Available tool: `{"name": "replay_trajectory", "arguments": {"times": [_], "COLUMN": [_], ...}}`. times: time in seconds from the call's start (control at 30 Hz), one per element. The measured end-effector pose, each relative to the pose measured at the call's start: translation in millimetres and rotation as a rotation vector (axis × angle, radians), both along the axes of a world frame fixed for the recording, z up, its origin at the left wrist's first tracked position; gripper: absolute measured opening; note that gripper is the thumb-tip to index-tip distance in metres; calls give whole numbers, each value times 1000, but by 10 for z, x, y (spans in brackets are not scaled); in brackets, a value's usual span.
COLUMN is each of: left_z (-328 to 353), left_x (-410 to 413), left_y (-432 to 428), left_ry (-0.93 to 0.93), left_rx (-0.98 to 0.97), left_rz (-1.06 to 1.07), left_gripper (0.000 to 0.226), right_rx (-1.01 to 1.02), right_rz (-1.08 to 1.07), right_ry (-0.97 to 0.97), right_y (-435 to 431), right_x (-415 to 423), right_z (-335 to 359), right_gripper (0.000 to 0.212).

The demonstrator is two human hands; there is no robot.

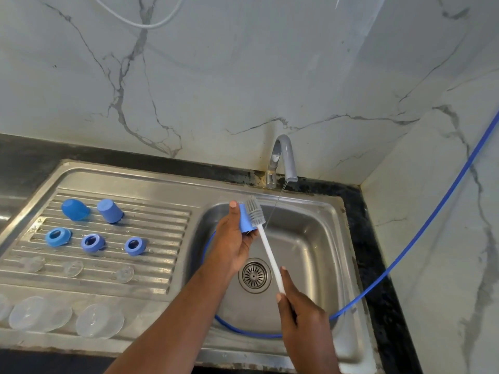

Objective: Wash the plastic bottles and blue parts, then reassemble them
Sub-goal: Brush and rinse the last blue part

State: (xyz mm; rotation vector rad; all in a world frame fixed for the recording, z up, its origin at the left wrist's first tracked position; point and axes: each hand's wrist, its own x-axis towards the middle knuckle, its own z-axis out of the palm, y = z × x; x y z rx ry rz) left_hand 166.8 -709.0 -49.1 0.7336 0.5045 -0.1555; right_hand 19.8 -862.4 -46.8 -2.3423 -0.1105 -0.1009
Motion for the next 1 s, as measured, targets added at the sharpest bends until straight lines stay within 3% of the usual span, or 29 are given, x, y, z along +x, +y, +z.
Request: {"name": "replay_trajectory", "arguments": {"times": [0.17,0.37,0.57,0.83,1.0], "left_z": [-24,-43,21,-28,9], "left_x": [2,13,-45,8,46], "left_y": [41,103,-37,-3,-28], "left_ry": [0,40,-24,-21,-2], "left_rx": [15,-124,62,41,-52], "left_rz": [-37,-36,-66,-74,-20], "left_gripper": [69,55,64,70,59], "right_rx": [22,16,52,70,63], "right_rz": [-1,-11,-92,-106,-73], "right_ry": [31,18,2,19,0], "right_y": [-47,-19,-16,-71,-13], "right_x": [-43,-93,92,-5,4], "right_z": [-31,21,-46,3,1], "right_gripper": [60,58,58,57,58]}}
